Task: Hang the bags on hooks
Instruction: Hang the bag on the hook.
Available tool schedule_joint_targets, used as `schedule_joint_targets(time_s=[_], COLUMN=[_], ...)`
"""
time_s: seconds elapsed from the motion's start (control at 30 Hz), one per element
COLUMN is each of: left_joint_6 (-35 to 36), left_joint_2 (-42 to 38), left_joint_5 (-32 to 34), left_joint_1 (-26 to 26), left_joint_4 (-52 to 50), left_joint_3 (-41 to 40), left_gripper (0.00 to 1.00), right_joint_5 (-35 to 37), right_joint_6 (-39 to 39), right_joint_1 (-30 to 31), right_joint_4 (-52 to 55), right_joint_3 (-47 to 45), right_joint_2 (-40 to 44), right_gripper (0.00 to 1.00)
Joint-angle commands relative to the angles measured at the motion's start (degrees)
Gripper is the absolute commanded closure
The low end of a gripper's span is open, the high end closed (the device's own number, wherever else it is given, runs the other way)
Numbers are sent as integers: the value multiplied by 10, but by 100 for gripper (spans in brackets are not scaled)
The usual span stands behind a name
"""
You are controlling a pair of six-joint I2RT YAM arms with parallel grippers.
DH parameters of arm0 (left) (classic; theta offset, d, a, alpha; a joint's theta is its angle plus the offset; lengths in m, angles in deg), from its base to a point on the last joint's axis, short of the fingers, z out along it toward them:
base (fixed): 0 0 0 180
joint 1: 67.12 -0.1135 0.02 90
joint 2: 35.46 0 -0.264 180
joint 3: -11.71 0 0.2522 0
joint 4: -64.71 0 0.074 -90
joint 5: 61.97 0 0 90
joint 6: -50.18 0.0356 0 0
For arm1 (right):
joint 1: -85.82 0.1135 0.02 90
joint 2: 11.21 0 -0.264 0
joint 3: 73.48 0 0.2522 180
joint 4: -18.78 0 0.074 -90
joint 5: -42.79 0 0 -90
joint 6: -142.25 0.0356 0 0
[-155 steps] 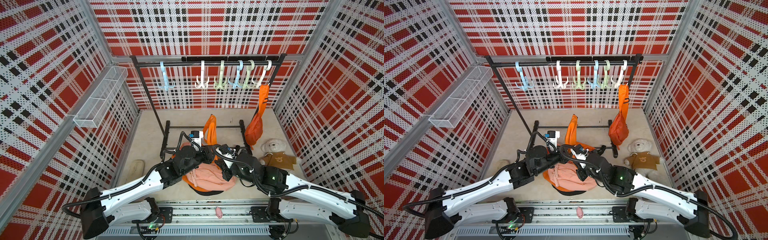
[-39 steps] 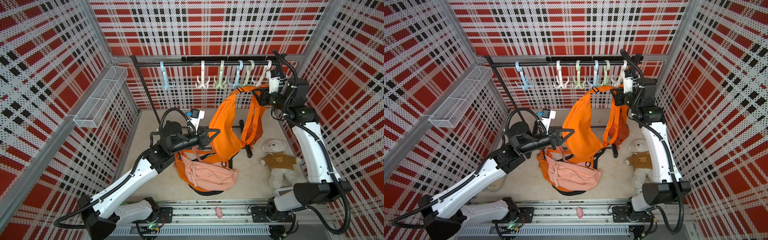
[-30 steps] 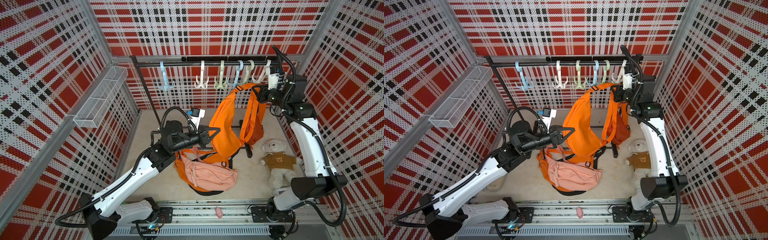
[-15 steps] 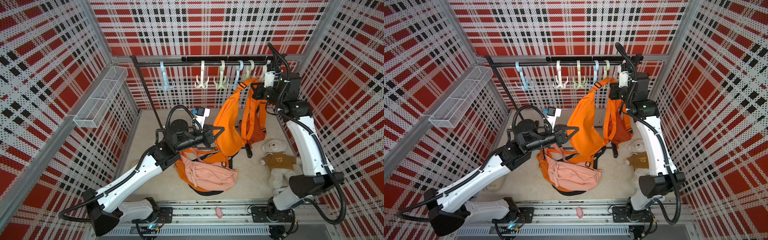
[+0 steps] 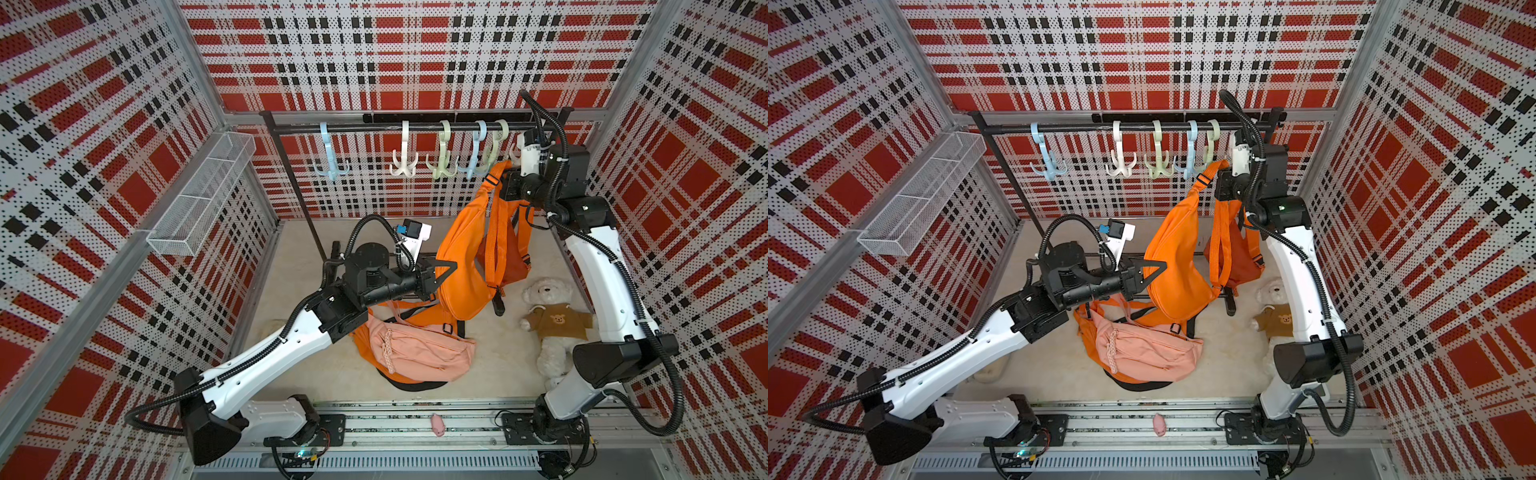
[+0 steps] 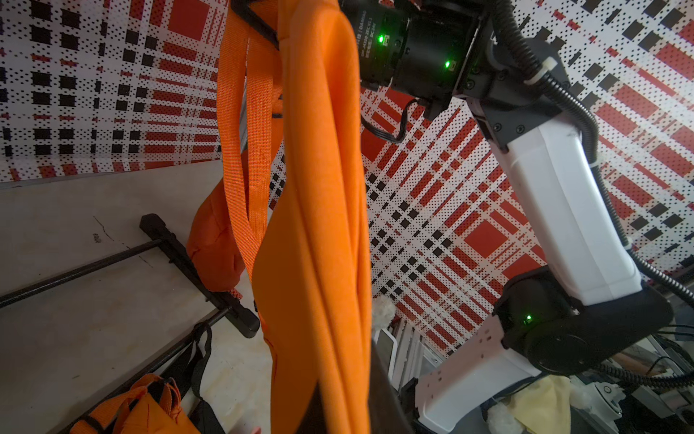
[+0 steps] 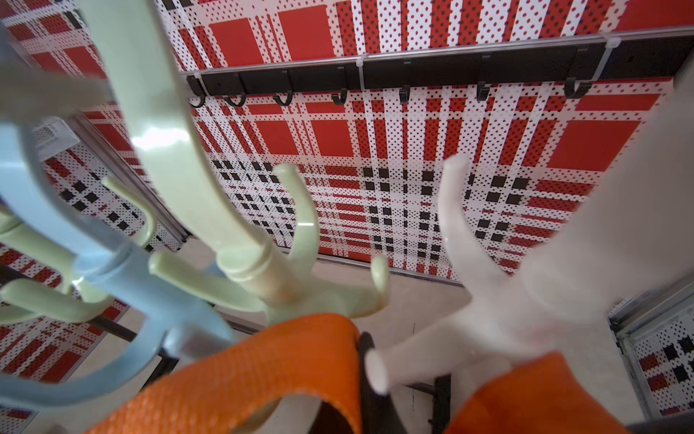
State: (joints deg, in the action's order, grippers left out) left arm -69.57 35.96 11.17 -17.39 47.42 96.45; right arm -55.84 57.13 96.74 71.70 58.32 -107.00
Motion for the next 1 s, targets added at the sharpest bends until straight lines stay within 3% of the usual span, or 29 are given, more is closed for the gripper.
schedule_joint_targets(time_s=[0.0, 0.47, 0.7, 0.8, 0.97], left_joint_6=[-13, -33, -39, -45, -59], left_joint_2=[5, 43, 46, 46, 43], left_joint_5=[3, -3, 3, 4, 0], left_joint_1=[-8, 4, 6, 5, -4], left_joint_4=[8, 21, 26, 29, 42], left_joint_3=[10, -2, -14, -23, -40], left_gripper=[100, 100, 100, 100, 100], right_joint_5=[14, 34, 41, 43, 46], right_joint_6=[-15, -38, -60, -69, -73], right_joint_1=[4, 8, 8, 8, 8], right_joint_4=[-3, 6, 6, 18, 7], right_joint_3=[17, 3, -40, -44, -73], right_joint_2=[-6, 7, 43, 48, 71], right_gripper=[100, 99, 86, 72, 59])
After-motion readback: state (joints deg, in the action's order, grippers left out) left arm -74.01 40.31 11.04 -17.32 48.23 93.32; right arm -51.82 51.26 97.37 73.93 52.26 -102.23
